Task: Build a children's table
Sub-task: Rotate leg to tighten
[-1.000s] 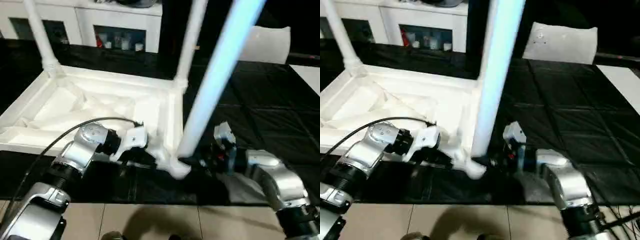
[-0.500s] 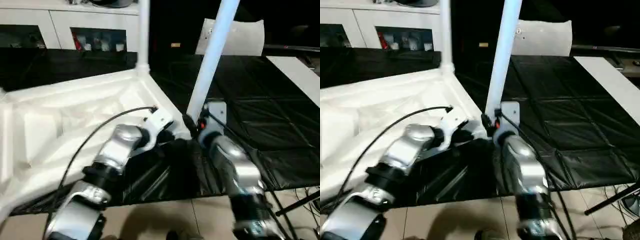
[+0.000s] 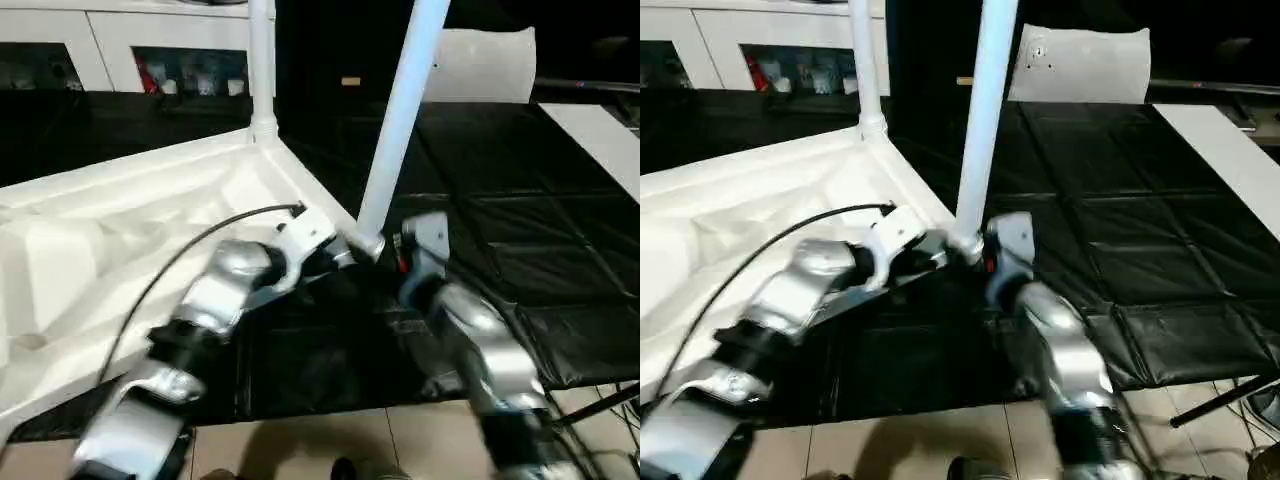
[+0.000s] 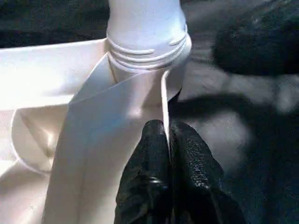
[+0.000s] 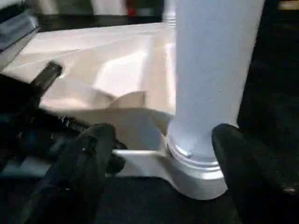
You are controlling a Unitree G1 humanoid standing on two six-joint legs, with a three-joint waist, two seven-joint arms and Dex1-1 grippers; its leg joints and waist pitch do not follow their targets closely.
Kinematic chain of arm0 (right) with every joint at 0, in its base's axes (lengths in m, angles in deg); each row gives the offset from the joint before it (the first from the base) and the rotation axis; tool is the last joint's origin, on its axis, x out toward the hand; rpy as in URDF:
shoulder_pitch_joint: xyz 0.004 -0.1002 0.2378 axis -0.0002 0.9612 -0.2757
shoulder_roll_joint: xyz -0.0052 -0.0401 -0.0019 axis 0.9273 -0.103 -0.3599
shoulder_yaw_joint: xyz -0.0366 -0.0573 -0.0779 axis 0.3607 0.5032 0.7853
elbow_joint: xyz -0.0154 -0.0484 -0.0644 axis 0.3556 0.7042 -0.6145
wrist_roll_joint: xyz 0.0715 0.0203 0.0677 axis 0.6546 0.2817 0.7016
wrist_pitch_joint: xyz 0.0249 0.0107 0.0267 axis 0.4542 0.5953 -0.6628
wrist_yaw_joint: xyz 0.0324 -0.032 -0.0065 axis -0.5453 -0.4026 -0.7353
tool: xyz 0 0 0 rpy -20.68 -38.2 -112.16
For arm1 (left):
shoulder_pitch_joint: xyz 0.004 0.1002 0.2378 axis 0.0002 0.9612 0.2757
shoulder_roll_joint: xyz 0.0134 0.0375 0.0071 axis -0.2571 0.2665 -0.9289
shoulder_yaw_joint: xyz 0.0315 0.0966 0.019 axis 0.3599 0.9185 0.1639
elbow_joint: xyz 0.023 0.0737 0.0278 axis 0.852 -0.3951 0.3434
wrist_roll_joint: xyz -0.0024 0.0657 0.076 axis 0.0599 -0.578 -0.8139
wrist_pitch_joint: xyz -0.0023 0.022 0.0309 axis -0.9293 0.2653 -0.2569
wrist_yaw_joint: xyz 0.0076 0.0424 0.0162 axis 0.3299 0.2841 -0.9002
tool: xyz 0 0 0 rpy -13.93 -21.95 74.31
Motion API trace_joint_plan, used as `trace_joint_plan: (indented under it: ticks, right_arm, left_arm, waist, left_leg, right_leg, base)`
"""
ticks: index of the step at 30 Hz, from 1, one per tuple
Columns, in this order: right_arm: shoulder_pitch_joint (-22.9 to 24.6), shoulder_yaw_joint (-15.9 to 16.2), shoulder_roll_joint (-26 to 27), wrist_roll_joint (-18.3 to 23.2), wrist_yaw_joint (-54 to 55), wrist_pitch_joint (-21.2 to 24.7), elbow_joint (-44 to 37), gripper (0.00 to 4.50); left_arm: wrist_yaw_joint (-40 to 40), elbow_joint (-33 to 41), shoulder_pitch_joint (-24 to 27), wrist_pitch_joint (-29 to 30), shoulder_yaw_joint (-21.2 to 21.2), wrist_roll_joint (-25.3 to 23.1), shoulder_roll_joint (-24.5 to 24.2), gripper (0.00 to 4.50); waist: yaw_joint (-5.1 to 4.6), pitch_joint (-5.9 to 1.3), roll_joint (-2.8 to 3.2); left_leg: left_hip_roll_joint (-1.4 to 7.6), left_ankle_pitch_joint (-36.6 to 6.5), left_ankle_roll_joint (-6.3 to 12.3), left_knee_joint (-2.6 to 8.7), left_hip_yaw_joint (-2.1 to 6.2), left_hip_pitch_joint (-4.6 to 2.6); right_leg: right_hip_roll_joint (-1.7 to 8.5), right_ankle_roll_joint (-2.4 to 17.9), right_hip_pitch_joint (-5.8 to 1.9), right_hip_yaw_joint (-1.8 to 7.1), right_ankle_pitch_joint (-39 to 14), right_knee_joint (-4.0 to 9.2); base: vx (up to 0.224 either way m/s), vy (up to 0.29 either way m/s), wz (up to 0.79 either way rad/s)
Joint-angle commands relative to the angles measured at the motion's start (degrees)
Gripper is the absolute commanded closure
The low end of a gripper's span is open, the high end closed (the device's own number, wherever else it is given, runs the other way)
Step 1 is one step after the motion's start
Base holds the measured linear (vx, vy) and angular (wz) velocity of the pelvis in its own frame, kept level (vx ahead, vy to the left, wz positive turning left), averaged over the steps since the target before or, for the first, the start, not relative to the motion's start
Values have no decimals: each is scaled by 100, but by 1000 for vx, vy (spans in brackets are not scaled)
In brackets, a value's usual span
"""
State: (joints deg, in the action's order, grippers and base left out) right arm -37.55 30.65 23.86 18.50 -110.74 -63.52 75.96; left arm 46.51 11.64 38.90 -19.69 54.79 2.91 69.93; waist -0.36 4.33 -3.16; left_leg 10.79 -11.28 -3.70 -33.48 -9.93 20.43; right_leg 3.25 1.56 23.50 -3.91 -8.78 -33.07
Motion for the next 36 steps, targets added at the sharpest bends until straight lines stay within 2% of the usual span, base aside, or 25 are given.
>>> trace_joint_plan:
  ticks: [1,3,4,5,6,7,8,10,11,14,17,24,26,27,28,32,34,36]
  right_arm:
    - [21,-101,-320,141,-488,-82,-209,49]
    - [46,-123,-498,187,-736,-68,-240,24]
    - [61,-115,-623,217,-911,-60,-258,24]
    - [82,-91,-827,281,-1202,-8,-307,6]
    - [96,-70,-951,320,-1382,27,-338,6]
    - [113,-42,-1116,386,-1624,83,-394,6]
    - [128,-10,-1254,461,-1791,120,-432,6]
    - [141,81,-1538,577,-2177,178,-488,6]
    - [141,81,-1538,577,-2177,178,-488,6]
    - [80,259,-1763,567,-2595,56,-416,6]
    - [34,363,-1804,605,-2842,14,-367,6]
    - [-179,612,-1930,698,-3506,9,-99,62]
    - [-236,702,-1969,709,-3646,14,-44,69]
    - [-255,732,-1978,703,-3683,2,-22,94]
    - [-298,784,-1983,700,-3775,-24,41,100]
    - [-436,916,-1984,653,-4035,-134,225,114]
    - [-472,929,-1972,636,-4056,-175,265,142]
    - [-545,938,-1947,627,-4094,-210,343,150]
  left_arm:
    - [606,34,92,-527,154,151,-168,450]
    - [835,-1,114,-750,209,181,-283,450]
    - [961,-33,117,-825,248,181,-352,450]
    - [1149,-110,108,-979,318,157,-466,450]
    - [1251,-163,98,-1058,361,135,-533,450]
    - [1389,-226,77,-1182,411,114,-611,450]
    - [1496,-267,60,-1282,445,118,-662,450]
    - [1872,-274,40,-1391,489,226,-761,450]
    - [1872,-274,40,-1391,489,226,-761,450]
    - [2581,-173,64,-1591,618,431,-896,450]
    - [2897,-128,73,-1638,723,470,-981,450]
    - [3361,-353,-63,-2121,924,394,-1084,450]
    - [3473,-336,-79,-2158,955,427,-1080,450]
    - [3505,-327,-83,-2169,963,439,-1076,450]
    - [3572,-311,-90,-2179,982,467,-1070,450]
    - [3718,-301,-104,-2296,1043,509,-1037,450]
    - [3732,-307,-105,-2307,1048,513,-1029,450]
    - [3770,-320,-107,-2332,1066,510,-1020,450]
  waist:
    - [42,-366,43]
    - [80,-351,49]
    - [78,-345,9]
    - [114,-339,25]
    - [140,-335,32]
    - [155,-331,25]
    - [185,-340,-7]
    - [212,-340,-9]
    - [231,-340,-11]
    - [242,-339,-24]
    - [263,-338,-7]
    - [311,-335,-6]
    - [332,-335,0]
    - [336,-348,-4]
    - [346,-353,17]
    - [362,-362,4]
    - [370,-363,-5]
    - [368,-358,-10]
  left_leg:
    - [249,-976,396,381,63,-21]
    - [258,-1092,369,391,61,-33]
    - [256,-1100,354,392,53,-31]
    - [249,-1148,366,392,61,-44]
    - [266,-1127,360,393,58,-56]
    - [264,-1101,370,399,58,-48]
    - [274,-1057,388,396,59,-46]
    - [278,-998,395,389,47,-56]
    - [270,-962,397,390,48,-46]
    - [274,-910,402,388,41,-46]
    - [278,-921,381,390,43,-53]
    - [283,-1059,318,395,48,-70]
    - [290,-1006,307,396,45,-74]
    - [291,-961,307,394,45,-76]
    - [292,-931,308,389,44,-73]
    - [297,-881,313,387,38,-64]
    - [298,-870,318,383,36,-63]
    - [296,-904,311,382,34,-61]
  right_leg:
    - [474,1169,-321,304,-1522,377]
    - [483,1090,-311,310,-1779,400]
    - [485,1077,-305,312,-1836,406]
    - [485,1025,-296,304,-1955,421]
    - [488,1014,-284,313,-1941,409]
    - [479,1016,-290,308,-1882,404]
    - [493,1007,-307,313,-1824,378]
    - [502,1032,-289,315,-1794,378]
    - [505,1045,-298,314,-1798,370]
    - [509,1067,-288,316,-1787,367]
    - [512,1085,-281,313,-1804,360]
    - [520,1056,-283,310,-1954,380]
    - [520,1077,-281,316,-1867,366]
    - [521,1115,-291,310,-1792,353]
    - [522,1151,-297,309,-1710,341]
    - [519,1208,-307,302,-1589,325]
    - [518,1211,-309,302,-1575,317]
    - [520,1192,-308,300,-1678,330]
  base:
    - [0,0,0]
    - [0,0,0]
    - [0,0,0]
    - [0,0,0]
    - [0,0,0]
    - [0,0,0]
    - [0,0,0]
    - [0,0,0]
    - [0,0,0]
    - [0,0,0]
    - [0,0,0]
    - [0,0,0]
    - [0,0,0]
    - [0,0,0]
    - [0,0,0]
    - [0,0,0]
    - [0,0,0]
    - [0,0,0]
